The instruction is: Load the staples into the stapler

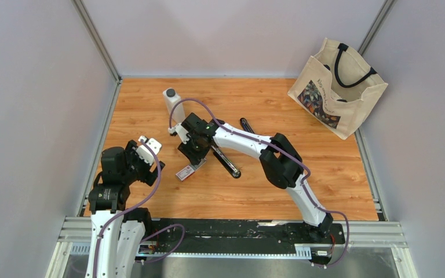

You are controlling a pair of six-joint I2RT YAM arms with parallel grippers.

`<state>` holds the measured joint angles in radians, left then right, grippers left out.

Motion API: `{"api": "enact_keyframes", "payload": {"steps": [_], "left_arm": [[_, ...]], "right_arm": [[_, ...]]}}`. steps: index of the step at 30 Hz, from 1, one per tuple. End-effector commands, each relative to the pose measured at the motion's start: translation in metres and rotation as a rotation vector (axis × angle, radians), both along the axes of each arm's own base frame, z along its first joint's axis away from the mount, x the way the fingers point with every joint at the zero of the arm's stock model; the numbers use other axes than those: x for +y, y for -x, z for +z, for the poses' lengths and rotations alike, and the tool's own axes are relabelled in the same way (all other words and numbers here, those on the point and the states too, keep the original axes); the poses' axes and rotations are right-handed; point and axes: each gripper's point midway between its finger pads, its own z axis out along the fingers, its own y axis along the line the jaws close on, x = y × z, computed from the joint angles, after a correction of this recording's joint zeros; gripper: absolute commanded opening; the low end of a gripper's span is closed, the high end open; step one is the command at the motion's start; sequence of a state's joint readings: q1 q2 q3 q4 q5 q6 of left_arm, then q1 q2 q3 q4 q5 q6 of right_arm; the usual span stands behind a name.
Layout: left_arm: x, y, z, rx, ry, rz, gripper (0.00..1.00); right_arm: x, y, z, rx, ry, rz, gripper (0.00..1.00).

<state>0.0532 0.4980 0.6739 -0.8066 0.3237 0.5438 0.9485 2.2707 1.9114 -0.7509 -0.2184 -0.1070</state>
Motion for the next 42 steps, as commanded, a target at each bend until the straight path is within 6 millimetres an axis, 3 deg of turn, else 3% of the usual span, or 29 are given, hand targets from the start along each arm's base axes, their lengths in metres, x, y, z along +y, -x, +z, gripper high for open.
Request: {"api": "enact_keyframes", "payload": {"steps": [1, 18, 29, 38, 42], "left_arm": [[-0.001, -0.005, 0.007, -0.037, 0.014, 0.005, 0.92], [0.0, -0.005, 0.007, -0.04, 0.013, 0.006, 0.92], [-0.001, -0.004, 0.007, -0.04, 0.013, 0.004, 0.92], [0.0, -0.005, 0.008, -0.043, 0.012, 0.007, 0.92], [0.0, -0.005, 0.008, -0.044, 0.014, 0.006, 0.92]], "right_arm": [[0.009, 0.0, 0.009, -0.013, -0.035, -0.006, 0.46], [0.009, 0.002, -0.017, -0.011, 0.028, 0.003, 0.46], [0.005, 0.002, -0.027, -0.043, 0.078, 0.01, 0.37], [0.008, -0.003, 0.003, -0.09, 0.032, -0.002, 0.31], [0.008, -0.002, 0.009, -0.094, 0.021, 0.001, 0.37]]}}
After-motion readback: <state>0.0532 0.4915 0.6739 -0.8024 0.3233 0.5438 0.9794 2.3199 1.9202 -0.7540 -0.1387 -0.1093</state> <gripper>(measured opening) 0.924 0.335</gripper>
